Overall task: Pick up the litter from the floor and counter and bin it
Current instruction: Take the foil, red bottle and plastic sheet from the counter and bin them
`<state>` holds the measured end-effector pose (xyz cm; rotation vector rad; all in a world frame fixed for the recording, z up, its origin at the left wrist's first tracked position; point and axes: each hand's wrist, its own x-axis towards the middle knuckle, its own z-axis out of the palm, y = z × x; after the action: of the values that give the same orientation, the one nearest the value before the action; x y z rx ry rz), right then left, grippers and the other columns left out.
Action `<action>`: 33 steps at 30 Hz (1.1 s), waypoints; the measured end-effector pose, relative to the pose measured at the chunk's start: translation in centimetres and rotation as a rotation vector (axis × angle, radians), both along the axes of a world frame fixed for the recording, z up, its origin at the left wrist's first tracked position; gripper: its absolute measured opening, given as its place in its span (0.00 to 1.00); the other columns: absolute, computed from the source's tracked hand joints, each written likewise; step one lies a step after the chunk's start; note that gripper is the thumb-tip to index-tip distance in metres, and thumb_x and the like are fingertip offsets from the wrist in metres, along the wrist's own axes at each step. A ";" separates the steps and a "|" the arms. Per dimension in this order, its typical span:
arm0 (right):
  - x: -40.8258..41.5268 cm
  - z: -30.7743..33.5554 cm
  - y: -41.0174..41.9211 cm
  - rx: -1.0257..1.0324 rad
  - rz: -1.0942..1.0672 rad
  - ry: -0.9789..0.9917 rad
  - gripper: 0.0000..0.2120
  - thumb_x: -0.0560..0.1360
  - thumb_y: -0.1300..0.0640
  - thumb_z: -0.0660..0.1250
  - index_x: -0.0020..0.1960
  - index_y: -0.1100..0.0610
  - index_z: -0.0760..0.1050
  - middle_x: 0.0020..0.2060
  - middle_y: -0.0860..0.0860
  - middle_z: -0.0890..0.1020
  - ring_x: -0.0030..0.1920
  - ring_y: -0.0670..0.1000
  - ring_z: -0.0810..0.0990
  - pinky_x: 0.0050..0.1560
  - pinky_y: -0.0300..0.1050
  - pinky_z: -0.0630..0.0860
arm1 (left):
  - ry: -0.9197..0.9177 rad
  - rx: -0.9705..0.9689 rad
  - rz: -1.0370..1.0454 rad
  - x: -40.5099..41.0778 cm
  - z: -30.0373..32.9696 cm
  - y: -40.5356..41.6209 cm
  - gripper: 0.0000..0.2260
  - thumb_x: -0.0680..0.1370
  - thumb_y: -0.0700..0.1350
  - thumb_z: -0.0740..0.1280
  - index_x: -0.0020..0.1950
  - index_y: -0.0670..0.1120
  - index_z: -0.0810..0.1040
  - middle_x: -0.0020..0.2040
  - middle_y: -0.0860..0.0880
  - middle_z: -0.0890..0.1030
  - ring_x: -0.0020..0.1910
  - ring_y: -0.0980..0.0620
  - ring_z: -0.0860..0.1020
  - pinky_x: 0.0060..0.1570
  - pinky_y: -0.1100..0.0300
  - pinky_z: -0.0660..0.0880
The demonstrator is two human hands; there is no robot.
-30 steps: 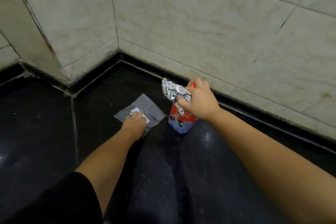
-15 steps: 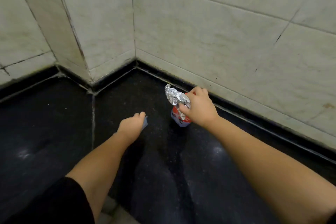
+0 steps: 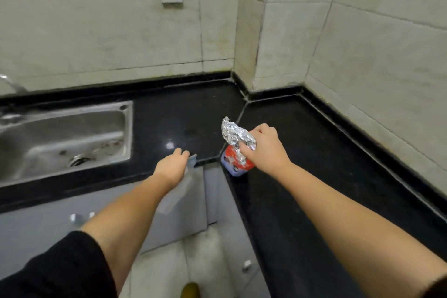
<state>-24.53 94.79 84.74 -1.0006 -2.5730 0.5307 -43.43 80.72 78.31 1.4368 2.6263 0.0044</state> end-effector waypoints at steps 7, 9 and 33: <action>-7.6 -0.7 -12.9 0.045 0.425 -0.078 0.12 0.74 0.51 0.64 0.49 0.60 0.79 0.54 0.54 0.74 0.59 0.56 0.68 0.54 0.51 0.75 | -0.104 0.040 0.524 -0.3 -1.4 -22.2 0.13 0.80 0.39 0.57 0.64 0.38 0.68 0.63 0.36 0.71 0.59 0.34 0.75 0.59 0.44 0.71; -9.8 -0.8 -17.8 0.072 0.560 -0.097 0.12 0.74 0.52 0.65 0.47 0.61 0.79 0.53 0.55 0.74 0.57 0.57 0.69 0.54 0.50 0.74 | -0.103 0.072 0.651 0.2 -1.6 -28.2 0.13 0.80 0.38 0.56 0.63 0.38 0.69 0.63 0.36 0.72 0.58 0.34 0.76 0.58 0.44 0.72; -2.3 -11.9 -93.5 0.047 1.706 -0.419 0.20 0.72 0.43 0.58 0.46 0.57 0.79 0.48 0.57 0.77 0.56 0.58 0.72 0.54 0.48 0.69 | -0.205 0.278 2.012 40.3 -9.0 -95.8 0.10 0.80 0.38 0.56 0.57 0.36 0.72 0.58 0.37 0.75 0.56 0.37 0.76 0.54 0.47 0.72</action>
<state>-26.80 1.25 72.86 1.5095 -3.1389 0.5714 -3.14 -15.07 69.29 -1.4443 2.5874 0.6228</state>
